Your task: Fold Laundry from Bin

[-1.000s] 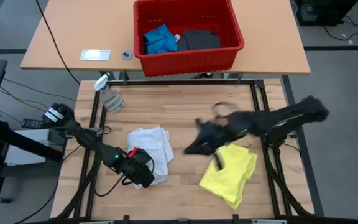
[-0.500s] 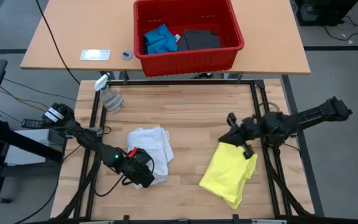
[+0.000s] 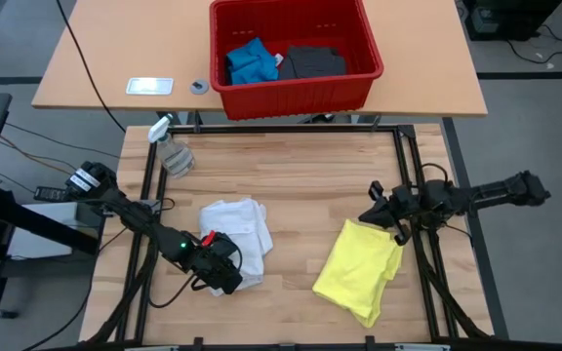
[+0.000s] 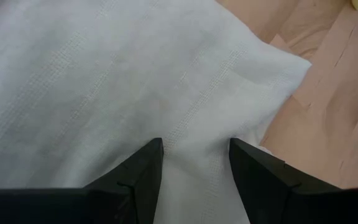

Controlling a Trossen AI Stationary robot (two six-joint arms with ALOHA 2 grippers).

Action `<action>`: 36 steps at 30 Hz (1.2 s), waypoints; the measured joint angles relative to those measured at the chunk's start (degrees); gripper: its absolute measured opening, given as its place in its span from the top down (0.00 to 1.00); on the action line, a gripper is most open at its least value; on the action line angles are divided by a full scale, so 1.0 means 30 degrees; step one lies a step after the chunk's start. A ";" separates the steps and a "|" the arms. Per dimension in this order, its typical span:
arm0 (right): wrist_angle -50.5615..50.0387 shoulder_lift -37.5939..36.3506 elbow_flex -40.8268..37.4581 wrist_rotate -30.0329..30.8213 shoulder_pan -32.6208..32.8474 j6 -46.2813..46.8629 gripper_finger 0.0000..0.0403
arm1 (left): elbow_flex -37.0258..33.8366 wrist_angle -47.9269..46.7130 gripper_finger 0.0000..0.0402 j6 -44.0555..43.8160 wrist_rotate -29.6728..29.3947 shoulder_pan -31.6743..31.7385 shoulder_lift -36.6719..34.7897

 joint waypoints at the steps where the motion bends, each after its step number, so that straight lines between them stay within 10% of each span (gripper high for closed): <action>1: -0.0083 -0.0191 -0.0235 0.0000 -0.0034 0.0062 0.95 | -0.0005 0.0005 0.52 0.0001 0.0000 -0.0003 0.0000; 36: -0.1179 -0.0822 -0.2079 0.1275 0.0041 -0.3317 0.94 | 0.0001 0.0001 0.52 0.0001 -0.0005 -0.0001 0.0000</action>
